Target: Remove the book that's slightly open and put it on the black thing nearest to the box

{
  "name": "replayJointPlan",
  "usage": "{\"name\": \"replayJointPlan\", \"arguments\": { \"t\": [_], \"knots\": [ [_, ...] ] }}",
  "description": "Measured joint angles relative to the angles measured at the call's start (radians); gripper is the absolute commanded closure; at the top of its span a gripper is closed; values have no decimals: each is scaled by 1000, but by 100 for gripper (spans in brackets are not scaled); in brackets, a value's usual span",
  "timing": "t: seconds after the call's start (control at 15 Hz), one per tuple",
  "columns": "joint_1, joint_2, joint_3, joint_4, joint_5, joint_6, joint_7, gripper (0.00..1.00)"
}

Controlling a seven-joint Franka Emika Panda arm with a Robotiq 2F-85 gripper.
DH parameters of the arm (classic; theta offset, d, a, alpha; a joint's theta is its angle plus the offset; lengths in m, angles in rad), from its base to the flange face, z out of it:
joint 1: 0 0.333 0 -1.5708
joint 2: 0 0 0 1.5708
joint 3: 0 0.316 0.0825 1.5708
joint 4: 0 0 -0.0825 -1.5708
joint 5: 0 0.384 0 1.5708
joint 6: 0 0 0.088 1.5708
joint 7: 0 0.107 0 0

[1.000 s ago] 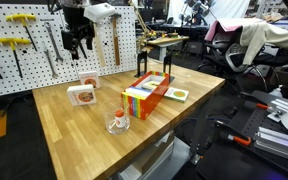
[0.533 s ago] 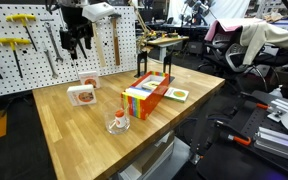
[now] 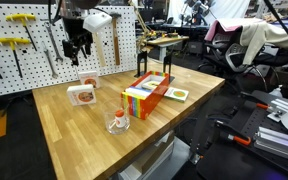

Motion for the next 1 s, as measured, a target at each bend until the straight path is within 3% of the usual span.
{"name": "replayJointPlan", "arguments": {
  "t": [0.47, 1.0],
  "knots": [
    [15, 158, 6, 166, 7, -19, -109, 0],
    [27, 202, 34, 224, 44, -100, -214, 0]
  ]
}}
